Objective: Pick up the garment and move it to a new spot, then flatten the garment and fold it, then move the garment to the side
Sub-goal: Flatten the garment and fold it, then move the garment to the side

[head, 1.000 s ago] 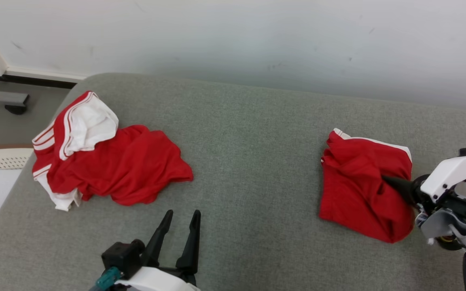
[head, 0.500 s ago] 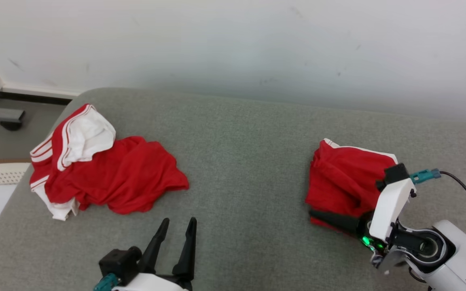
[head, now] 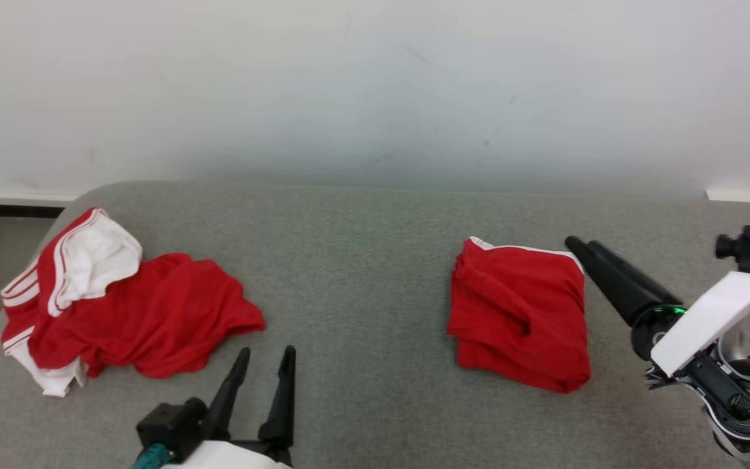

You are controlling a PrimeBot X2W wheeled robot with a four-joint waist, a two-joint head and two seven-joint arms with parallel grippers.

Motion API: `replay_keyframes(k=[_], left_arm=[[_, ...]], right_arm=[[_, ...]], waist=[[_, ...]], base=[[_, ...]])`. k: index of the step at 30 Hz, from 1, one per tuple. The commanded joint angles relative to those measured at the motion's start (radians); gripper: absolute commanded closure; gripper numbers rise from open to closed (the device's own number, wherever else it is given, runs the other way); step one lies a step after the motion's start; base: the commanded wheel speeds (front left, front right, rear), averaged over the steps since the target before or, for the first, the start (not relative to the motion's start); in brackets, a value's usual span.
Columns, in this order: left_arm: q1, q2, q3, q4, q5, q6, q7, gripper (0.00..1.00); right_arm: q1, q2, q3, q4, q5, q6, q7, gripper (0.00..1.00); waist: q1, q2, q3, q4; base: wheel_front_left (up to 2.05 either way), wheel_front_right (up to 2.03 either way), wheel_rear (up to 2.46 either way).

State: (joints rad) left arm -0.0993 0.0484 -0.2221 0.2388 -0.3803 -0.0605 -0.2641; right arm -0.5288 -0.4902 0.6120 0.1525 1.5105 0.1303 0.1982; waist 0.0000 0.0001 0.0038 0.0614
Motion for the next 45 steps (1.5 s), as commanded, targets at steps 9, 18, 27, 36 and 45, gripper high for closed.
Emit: replay_keyframes(k=[9,18,27,36,45], left_arm=[[-0.013,0.004,0.084,-0.031,0.05,-0.004,0.0,0.0],[0.003,0.004,0.133,-0.042,0.083,-0.004,0.0,0.0],[0.014,0.004,0.145,-0.049,0.091,0.003,0.0,0.0],[0.016,0.004,0.136,-0.057,0.094,0.007,0.0,0.0],[-0.013,0.004,0.104,-0.057,0.088,0.0,0.0,0.0]], right_arm=[[0.064,-0.022,-0.033,0.069,-0.395,0.001,-0.361,0.0],[0.201,0.097,-0.229,0.122,-0.751,0.001,-0.462,0.0],[0.41,0.279,-0.413,0.086,-0.96,0.001,-0.463,0.0],[0.369,0.292,-0.388,0.132,-0.984,0.001,-0.464,0.0],[0.162,0.303,-0.367,0.311,-0.944,0.001,-0.369,0.0]], waist=[[0.0,-0.0001,-0.01,-0.072],[0.0,-0.0001,-0.007,-0.108],[0.0,-0.0001,0.006,-0.108],[0.0,-0.0001,0.008,-0.101],[0.0,-0.0001,0.052,-0.055]], base=[[0.0,0.0,0.0],[0.0,0.0,0.0],[0.0,0.0,0.0],[0.0,0.0,0.0],[0.0,0.0,0.0]])
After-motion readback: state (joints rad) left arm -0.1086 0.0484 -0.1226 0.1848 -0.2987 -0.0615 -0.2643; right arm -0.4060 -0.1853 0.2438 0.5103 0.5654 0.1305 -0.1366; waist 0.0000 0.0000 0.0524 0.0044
